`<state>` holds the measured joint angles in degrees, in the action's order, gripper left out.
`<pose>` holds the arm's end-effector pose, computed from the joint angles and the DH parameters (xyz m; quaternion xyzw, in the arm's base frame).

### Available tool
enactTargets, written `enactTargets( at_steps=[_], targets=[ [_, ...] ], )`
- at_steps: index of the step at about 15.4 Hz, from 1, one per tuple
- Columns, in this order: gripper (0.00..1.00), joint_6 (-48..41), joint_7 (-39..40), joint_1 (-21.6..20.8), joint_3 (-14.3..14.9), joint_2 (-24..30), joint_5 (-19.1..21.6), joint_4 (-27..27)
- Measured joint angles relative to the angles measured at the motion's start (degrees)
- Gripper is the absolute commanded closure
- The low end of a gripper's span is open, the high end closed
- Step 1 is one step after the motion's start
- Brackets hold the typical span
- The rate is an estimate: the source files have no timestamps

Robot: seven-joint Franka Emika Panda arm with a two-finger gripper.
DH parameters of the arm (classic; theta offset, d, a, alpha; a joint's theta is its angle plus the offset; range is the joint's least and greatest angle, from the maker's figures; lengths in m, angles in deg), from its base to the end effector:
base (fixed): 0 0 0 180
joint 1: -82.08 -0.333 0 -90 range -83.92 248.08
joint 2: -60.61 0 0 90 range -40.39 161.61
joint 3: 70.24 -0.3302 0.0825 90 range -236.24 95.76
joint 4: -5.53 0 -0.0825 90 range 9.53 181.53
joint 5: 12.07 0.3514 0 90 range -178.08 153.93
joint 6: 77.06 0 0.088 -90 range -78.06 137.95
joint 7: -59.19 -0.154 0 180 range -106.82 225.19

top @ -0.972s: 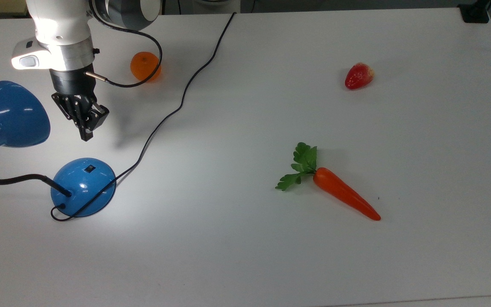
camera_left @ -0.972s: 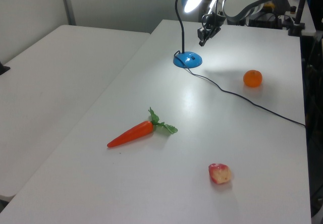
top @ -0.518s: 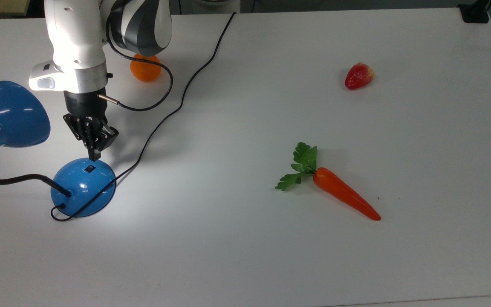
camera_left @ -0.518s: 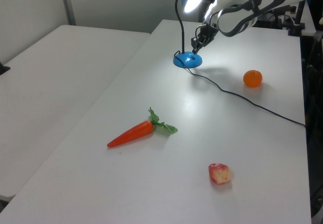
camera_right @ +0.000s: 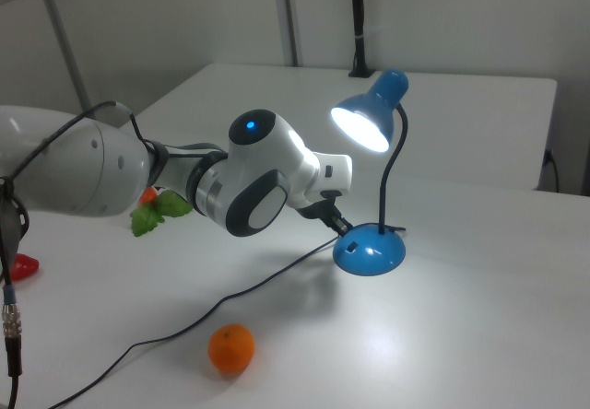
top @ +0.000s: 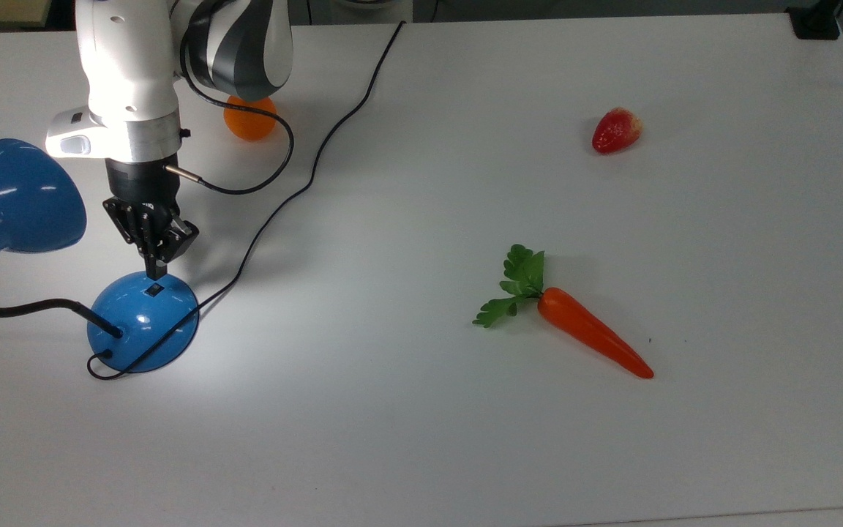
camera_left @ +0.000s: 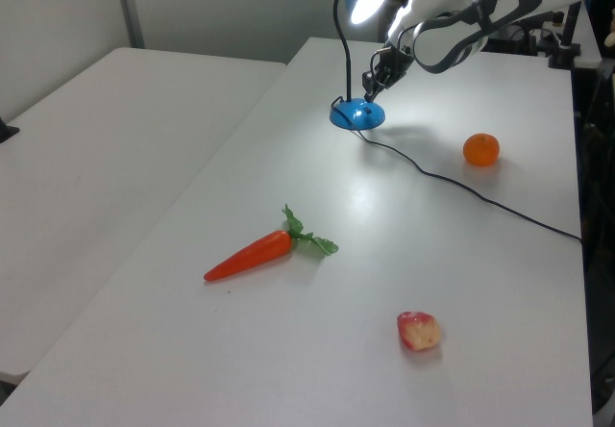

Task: Turn off lamp
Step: 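Press down on the black switch on the lamp base with the gripper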

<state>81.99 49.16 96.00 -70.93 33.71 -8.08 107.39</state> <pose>0.6830 -0.1635 0.3458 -0.9389 0.2233 -0.2616 0.0157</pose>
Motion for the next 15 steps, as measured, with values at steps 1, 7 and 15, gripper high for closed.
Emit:
enactTargets(
  at_steps=[1,7,15],
  targets=[
    [0.95,0.0,0.0,0.1,0.0,-0.3,0.0,-0.4],
    [0.95,0.0,-0.1,0.5,0.2,-2.1,-0.1,-1.5],
    [0.95,0.0,-0.1,0.6,0.2,-3.2,-0.6,-1.9]
  ],
)
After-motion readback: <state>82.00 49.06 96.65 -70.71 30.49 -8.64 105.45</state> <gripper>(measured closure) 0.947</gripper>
